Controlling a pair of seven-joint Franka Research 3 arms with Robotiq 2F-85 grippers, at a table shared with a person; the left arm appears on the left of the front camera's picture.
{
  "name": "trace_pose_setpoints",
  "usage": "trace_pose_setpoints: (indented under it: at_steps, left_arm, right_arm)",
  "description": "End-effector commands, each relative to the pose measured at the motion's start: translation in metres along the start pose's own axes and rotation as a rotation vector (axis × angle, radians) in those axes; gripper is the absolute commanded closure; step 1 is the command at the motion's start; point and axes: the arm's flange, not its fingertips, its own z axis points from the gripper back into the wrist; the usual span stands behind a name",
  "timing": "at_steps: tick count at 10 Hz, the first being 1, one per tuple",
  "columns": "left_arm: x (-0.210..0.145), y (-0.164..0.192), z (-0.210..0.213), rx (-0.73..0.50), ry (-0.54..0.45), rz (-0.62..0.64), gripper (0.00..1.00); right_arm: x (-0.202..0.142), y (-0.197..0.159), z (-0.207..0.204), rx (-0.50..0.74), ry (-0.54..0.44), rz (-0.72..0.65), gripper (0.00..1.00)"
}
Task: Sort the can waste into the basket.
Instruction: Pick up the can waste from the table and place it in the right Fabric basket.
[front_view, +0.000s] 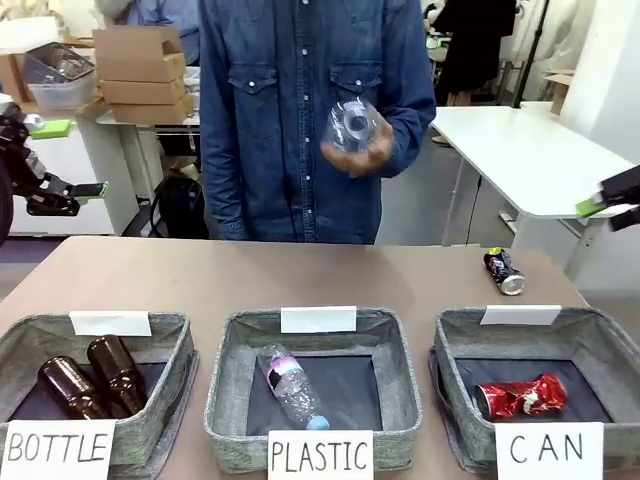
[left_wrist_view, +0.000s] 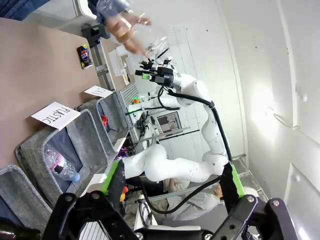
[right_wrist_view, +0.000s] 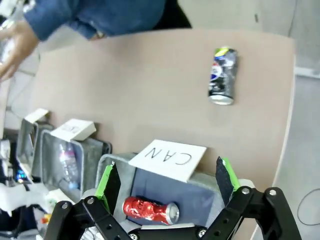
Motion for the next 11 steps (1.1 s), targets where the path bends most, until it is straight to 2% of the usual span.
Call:
trace_pose_setpoints:
  at_steps: [1,5,8,11]
  left_arm:
    - [-0.001,-0.002,0.0,-0.021,-0.002,-0.019,0.0]
    - [-0.001,-0.002,0.0,-0.021,-0.002,-0.019,0.0]
    - [-0.001,-0.002,0.0,-0.021,-0.002,-0.019,0.0]
    - [-0.001,-0.002,0.0,-0.021,-0.002,-0.019,0.0]
  right_arm:
    - [-0.015,0.0,0.017,-0.068,-0.087,0.002,0.0]
    - [0.039,-0.001,-0.076,-0.255,0.001,0.057,0.0]
    - [0.071,-0.035,-0.177,-0.452,0.106,0.073,0.0]
    - [0.076,-0.063,-0.241,-0.429,0.18,0.044,0.0]
